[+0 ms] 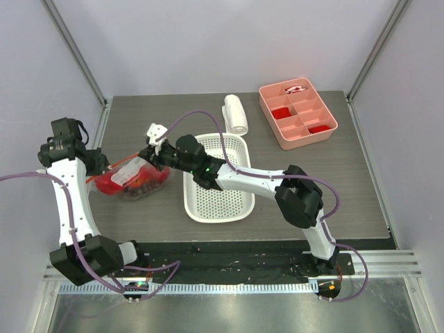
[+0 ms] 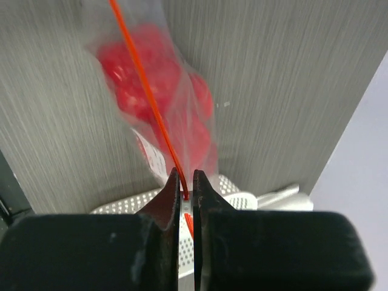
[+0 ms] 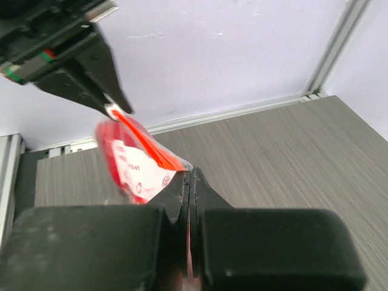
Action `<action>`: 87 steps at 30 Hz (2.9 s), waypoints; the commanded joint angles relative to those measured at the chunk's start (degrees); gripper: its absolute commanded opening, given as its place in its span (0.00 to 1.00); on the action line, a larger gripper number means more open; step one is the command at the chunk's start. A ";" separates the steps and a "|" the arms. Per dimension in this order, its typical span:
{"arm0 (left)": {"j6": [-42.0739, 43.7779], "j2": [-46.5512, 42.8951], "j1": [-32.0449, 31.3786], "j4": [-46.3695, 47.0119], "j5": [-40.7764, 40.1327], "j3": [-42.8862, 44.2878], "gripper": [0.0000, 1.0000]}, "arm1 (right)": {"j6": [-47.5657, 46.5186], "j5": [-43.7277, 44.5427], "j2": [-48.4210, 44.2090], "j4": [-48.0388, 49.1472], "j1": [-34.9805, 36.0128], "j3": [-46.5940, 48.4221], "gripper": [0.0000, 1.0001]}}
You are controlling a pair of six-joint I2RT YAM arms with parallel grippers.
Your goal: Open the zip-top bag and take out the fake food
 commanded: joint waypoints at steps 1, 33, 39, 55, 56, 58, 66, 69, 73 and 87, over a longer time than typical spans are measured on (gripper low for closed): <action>2.35 -1.06 3.77 -3.27 -11.72 0.36 0.00 | -0.15 9.08 -4.20 6.65 -3.01 -0.06 0.01; 6.74 -7.30 5.97 -12.32 -16.82 -11.69 0.00 | 4.68 3.28 8.55 10.17 -12.32 10.40 0.01; 22.74 -8.53 5.97 -7.10 -9.73 -8.18 0.50 | 4.42 -3.83 9.42 8.95 -13.12 12.07 0.01; 47.60 -7.40 -9.32 23.44 20.36 -3.26 0.60 | 6.62 -26.96 13.29 -0.90 -13.29 21.65 0.01; 49.18 -7.04 -9.85 25.27 20.36 -3.51 0.57 | 6.79 -26.96 13.38 -0.90 -13.29 21.74 0.01; 50.77 -6.86 -9.85 27.12 20.36 -4.39 0.49 | 7.05 -27.30 13.65 -0.99 -13.29 22.00 0.01; 57.72 -5.28 -9.94 31.34 22.37 -6.67 0.41 | 8.64 -27.66 15.14 -0.72 -13.29 23.93 0.01; 56.58 -4.58 -10.29 32.93 26.25 -9.49 0.44 | 8.64 -27.57 15.66 -1.34 -13.29 25.16 0.01; 56.31 -4.05 -10.38 33.63 26.68 -11.68 0.38 | 8.38 -27.48 16.11 -2.13 -13.29 26.92 0.01; 55.79 -5.81 -10.47 33.11 20.71 -14.42 0.41 | 9.43 -27.57 16.55 -2.04 -13.29 27.19 0.01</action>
